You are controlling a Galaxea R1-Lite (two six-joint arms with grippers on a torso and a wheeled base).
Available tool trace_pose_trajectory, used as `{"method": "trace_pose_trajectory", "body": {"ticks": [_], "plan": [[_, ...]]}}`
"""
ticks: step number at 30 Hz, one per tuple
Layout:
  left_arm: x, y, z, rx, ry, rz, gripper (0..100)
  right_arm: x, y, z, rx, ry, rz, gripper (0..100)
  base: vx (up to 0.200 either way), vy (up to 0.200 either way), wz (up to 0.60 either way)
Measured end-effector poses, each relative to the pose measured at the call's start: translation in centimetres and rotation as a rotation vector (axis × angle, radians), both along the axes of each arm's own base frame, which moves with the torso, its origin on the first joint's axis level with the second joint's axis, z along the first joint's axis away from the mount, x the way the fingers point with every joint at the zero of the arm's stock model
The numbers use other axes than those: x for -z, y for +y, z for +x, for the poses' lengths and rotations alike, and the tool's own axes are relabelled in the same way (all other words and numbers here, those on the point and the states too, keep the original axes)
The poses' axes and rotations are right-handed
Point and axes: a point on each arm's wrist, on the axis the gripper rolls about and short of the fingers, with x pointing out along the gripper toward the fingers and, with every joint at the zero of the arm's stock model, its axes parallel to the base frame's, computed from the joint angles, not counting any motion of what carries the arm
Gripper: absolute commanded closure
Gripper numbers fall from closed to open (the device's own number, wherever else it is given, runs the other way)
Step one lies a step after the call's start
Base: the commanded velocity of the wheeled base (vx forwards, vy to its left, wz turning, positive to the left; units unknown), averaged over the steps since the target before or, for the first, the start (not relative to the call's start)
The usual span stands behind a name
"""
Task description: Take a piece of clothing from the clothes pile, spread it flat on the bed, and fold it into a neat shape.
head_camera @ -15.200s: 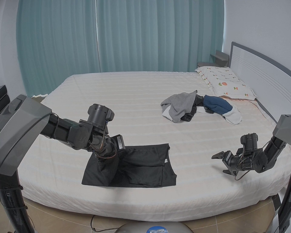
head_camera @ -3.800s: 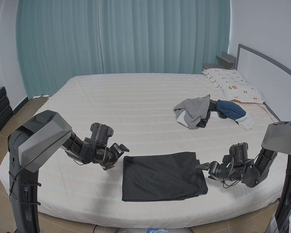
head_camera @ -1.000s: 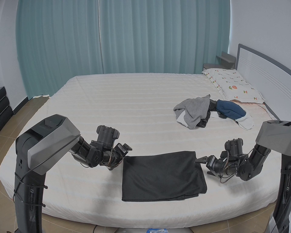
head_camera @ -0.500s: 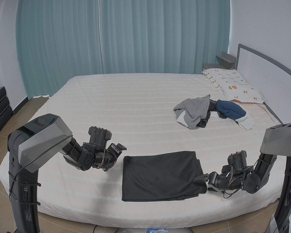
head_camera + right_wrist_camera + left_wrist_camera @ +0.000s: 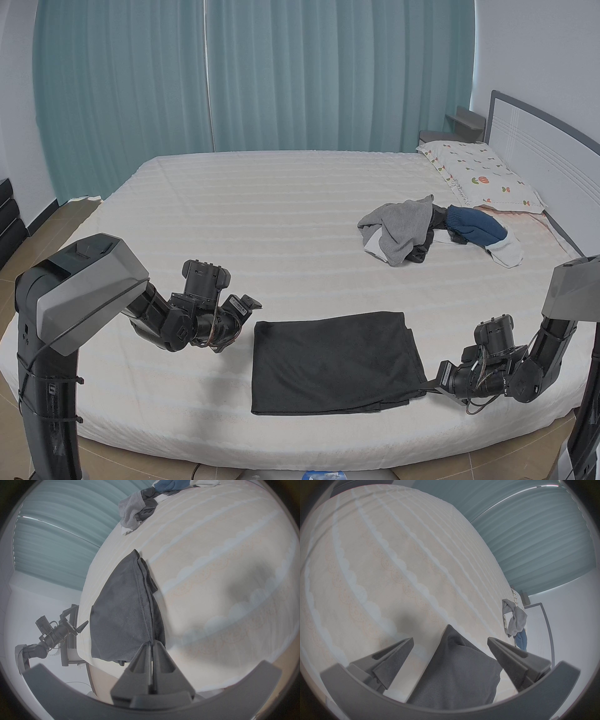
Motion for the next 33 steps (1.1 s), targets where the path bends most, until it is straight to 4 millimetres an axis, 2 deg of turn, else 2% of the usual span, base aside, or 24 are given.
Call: {"method": "trace_pose_trajectory", "body": {"ticks": [22, 23, 33], "plan": [[0.0, -0.1, 0.0, 0.001, -0.002, 0.002, 0, 0.2, -1.1, -0.7, -0.026, -0.008, -0.057, 100, 0.0, 0.0, 0.0], [0.0, -0.1, 0.0, 0.001, -0.002, 0.002, 0, 0.2, -1.1, -0.7, -0.026, -0.008, -0.057, 0, 0.0, 0.0, 0.0], [0.9, -0.4, -1.1, 0.09, 0.005, 0.085, 0, -0.1, -1.3, -0.3, -0.011, -0.028, -0.038, 0, 0.0, 0.0, 0.0]]}}
